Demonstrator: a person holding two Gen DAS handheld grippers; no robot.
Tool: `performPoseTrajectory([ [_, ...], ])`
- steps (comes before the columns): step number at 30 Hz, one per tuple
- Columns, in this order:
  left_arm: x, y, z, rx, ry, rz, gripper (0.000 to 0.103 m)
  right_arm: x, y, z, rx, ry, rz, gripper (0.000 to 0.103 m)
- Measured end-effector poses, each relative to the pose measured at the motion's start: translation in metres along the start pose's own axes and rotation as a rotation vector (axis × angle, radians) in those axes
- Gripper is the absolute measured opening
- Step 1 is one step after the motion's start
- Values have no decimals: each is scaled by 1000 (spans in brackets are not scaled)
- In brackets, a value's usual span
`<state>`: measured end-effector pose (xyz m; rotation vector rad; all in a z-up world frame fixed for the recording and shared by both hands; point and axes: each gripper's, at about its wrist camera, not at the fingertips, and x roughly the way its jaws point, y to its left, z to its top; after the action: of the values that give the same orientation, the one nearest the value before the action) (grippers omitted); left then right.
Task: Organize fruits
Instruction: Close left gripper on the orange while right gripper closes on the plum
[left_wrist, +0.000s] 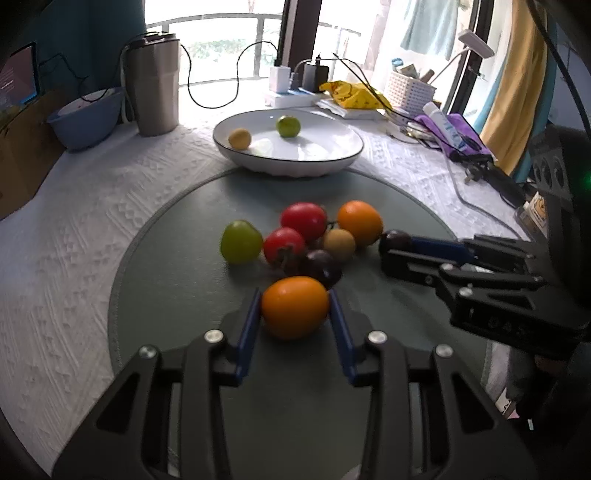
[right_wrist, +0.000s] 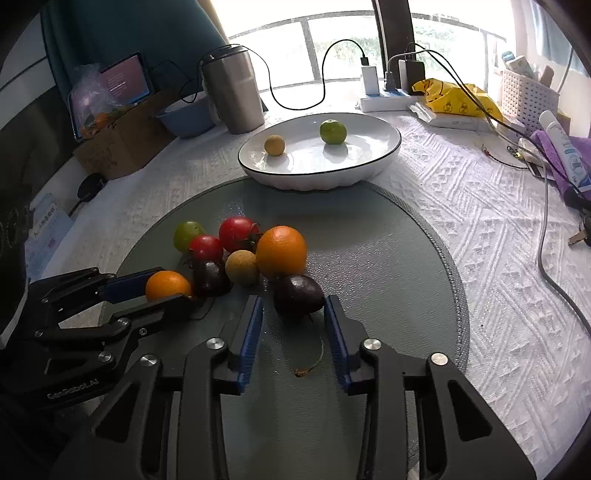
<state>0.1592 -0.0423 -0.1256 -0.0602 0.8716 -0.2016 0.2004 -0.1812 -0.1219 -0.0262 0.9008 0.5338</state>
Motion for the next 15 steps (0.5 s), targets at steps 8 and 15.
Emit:
performPoseTrajectory([
  [8,-5,-2,2,3,-16,-3,38,2,-2,1,-9,-5,-9,32],
  [15,-10,-2,4,8,-31,-2,38,-2,-2,2,-21,-18,-5,31],
])
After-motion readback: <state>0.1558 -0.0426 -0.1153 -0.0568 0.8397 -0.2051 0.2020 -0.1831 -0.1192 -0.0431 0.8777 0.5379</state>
